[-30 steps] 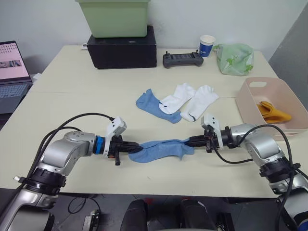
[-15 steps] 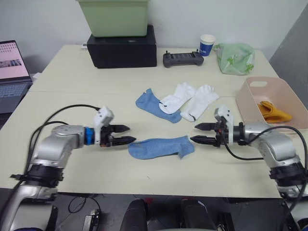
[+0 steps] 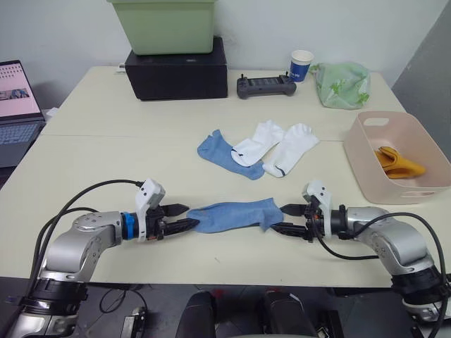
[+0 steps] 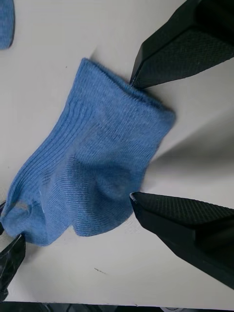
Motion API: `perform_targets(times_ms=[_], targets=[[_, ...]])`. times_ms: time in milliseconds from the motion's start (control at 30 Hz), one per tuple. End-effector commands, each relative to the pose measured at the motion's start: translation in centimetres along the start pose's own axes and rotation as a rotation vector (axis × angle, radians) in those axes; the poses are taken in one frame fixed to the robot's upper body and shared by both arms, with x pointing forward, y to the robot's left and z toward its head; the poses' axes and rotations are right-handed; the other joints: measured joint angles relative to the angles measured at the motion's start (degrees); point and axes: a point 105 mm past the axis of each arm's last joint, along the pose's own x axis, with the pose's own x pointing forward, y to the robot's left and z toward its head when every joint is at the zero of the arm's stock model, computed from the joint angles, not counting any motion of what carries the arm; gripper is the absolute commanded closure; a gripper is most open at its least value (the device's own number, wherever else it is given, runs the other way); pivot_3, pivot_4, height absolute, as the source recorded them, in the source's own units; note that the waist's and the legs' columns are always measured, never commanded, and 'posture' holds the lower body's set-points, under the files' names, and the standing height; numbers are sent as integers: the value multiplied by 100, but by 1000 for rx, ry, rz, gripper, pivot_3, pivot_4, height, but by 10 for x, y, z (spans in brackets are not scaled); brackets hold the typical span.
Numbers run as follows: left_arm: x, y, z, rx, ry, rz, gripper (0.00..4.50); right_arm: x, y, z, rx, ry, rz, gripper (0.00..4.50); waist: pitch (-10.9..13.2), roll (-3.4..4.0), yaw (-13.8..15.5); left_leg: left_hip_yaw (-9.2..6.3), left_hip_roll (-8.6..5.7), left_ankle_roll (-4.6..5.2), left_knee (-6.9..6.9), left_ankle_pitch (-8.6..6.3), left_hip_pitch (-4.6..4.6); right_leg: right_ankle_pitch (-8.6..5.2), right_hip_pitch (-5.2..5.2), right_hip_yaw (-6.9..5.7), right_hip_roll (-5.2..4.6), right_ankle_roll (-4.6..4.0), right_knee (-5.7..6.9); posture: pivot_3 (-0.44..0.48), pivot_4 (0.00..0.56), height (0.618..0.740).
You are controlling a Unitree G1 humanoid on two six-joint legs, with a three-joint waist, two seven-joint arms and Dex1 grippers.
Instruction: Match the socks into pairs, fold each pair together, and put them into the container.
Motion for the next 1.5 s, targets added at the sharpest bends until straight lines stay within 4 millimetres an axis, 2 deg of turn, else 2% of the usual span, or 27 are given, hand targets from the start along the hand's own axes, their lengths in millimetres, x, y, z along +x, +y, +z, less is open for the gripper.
perform_targets(times_ms=[33,200,233,467,633,700,767,867,967,1067,1233,1333,1500], targets=[[-5,-1,8,9,-35,6,2776,-4,5,7,-23,-24,40,2262,0,0,2,0,0,0,0,0,0,0,1,-1,0,0,0,0,150,740],[-10,-10,6,-28,-25,-25,4459,-11,10,7,-9,-18,83,4117,0,0,-2,-1,1,0,0,0,0,0,0,-1,0,0,0,0,150,740],[-11,-13,5,-38,-20,-37,4500,-13,12,7,-4,-11,103,4493,0,0,-2,-1,1,0,0,0,0,0,0,-1,0,0,0,0,150,740],[-23,-21,8,-136,2,-72,4500,-24,15,5,-2,73,190,4493,0,0,-7,-2,0,1,0,0,2,0,0,-2,0,1,0,0,150,740],[-24,-26,8,-219,0,-75,4500,-23,6,15,5,128,264,4493,0,0,-24,-2,1,1,0,0,4,0,0,-4,1,1,0,0,150,740],[-26,-29,8,-228,-10,-69,4500,-31,6,21,-2,169,316,4493,1,0,-27,-2,2,1,0,0,3,0,-3,-4,1,0,1,0,150,740],[-27,-38,6,-245,-8,-90,4500,-41,8,20,3,219,356,4493,1,1,-10,-2,2,1,0,-1,1,0,-5,-4,-1,0,-1,0,150,740],[-28,-44,6,-250,-27,-90,4500,-44,13,20,24,236,400,4493,0,-1,8,-9,3,1,0,-1,-1,0,1,-1,-4,0,-11,0,150,740],[-30,-42,9,-256,-50,-67,4500,-43,16,24,46,232,419,4493,0,0,7,-14,2,1,0,0,0,0,1,1,-4,-1,-6,0,150,740],[-28,-38,2,-266,-35,-34,4500,-39,11,16,37,264,401,4493,0,0,2,-13,1,1,1,0,1,0,1,0,-3,-1,-4,0,150,740],[-17,-28,-8,-239,-21,16,4500,-16,3,2,39,274,357,4493,0,0,-4,-10,2,1,0,0,1,0,0,0,-2,-1,-6,0,150,740],[-11,-22,-11,-224,-10,37,4500,-4,-6,4,-13,237,298,4493,0,0,0,-9,1,0,1,0,0,1,-1,-1,-2,-1,-4,0,150,740],[-11,-22,-13,-197,-2,33,4500,-5,-9,5,-50,222,284,4493,0,0,4,-6,-1,0,1,0,-1,1,-1,-3,-4,-1,-5,0,150,740]])
